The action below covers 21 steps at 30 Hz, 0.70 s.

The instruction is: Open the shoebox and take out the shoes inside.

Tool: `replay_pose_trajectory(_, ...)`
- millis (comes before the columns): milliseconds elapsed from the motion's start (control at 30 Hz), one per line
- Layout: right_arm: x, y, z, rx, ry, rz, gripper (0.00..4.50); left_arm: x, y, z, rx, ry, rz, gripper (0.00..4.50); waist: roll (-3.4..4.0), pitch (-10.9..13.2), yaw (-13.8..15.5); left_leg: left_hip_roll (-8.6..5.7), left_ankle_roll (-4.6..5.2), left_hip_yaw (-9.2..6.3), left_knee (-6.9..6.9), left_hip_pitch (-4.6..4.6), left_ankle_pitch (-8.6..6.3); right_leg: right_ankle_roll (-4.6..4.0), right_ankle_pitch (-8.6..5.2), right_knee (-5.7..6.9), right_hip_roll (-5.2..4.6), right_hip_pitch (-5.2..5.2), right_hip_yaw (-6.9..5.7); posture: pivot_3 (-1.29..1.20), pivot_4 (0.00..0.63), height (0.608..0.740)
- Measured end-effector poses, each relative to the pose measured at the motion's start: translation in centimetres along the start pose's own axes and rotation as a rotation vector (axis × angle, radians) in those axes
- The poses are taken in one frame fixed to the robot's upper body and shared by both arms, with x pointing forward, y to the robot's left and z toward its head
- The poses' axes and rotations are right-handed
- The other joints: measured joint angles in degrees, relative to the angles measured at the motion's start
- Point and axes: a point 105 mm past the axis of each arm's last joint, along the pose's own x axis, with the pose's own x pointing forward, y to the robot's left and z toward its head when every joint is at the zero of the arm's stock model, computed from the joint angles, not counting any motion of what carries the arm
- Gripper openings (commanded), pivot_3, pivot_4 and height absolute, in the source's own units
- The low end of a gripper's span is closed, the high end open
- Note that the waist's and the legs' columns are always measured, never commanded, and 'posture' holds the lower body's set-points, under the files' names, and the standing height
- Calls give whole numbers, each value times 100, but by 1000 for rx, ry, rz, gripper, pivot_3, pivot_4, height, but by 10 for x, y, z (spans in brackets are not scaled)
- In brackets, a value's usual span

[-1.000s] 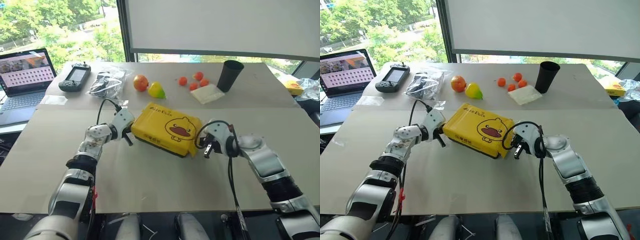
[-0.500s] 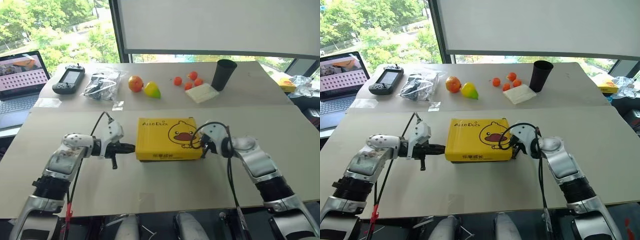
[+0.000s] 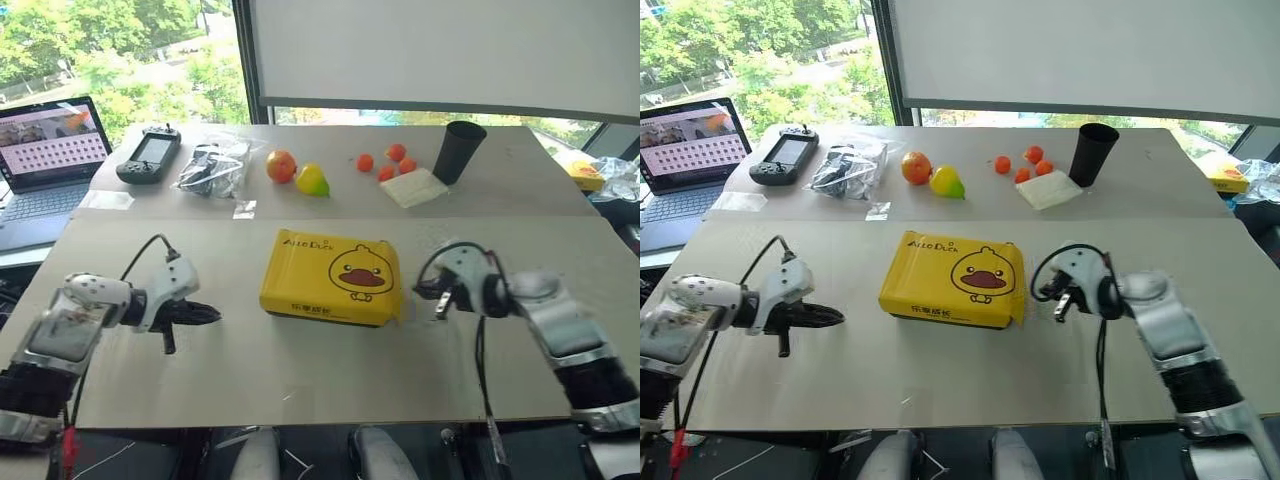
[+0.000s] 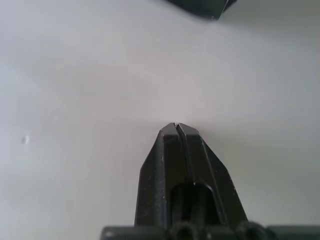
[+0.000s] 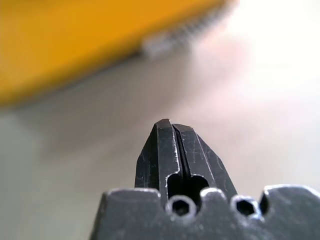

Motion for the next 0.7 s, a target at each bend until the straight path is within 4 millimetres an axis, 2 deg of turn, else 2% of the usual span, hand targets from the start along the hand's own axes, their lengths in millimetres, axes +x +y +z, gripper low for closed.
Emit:
replay_pose_trajectory(33, -4, 3, -2, 38, -22, 31, 0, -6, 0, 8, -35, -40, -13, 1800, -1, 0, -10, 2, 0, -1, 0, -1, 0, 1, -2, 2, 2, -1, -1, 0, 150, 723)
replay_pose_trajectory(133, -5, 28, -4, 101, -75, 185, 0, -29, 0, 42, -75, -175, -37, 2995, -1, 0, -70, 4, 0, -3, -1, 4, 0, 7, -6, 6, 5, 2, -1, 0, 150, 723)
replay_pose_trajectory(200, -5, 41, -6, 125, -91, 250, 0, -39, 0, 53, -89, -232, -37, 3668, 1, 0, -126, 4, 0, 1, -1, 7, 0, 7, -6, 6, 5, 2, 3, 0, 150, 723)
replay_pose_trajectory(267, -1, 46, -3, 148, -118, 273, 0, -42, -3, 55, -123, -261, -53, 4461, 0, 0, -168, 4, 0, 0, -1, 9, 0, 7, -6, 8, 5, 3, 3, 0, 150, 723)
replay_pose_trajectory(433, 13, 50, 11, 182, -200, 279, 0, -46, -11, 53, -185, -303, -66, 4461, 0, 0, -205, 5, 0, 0, -1, 8, 0, 6, -7, 9, 5, 2, 3, 0, 150, 723)
replay_pose_trajectory(700, 25, 53, 28, 253, -291, 306, 0, -37, -22, 46, -242, -330, -52, 4461, 0, 0, -114, 4, 0, -1, -1, 7, 0, 5, -6, 8, 4, 2, 3, 0, 150, 723)
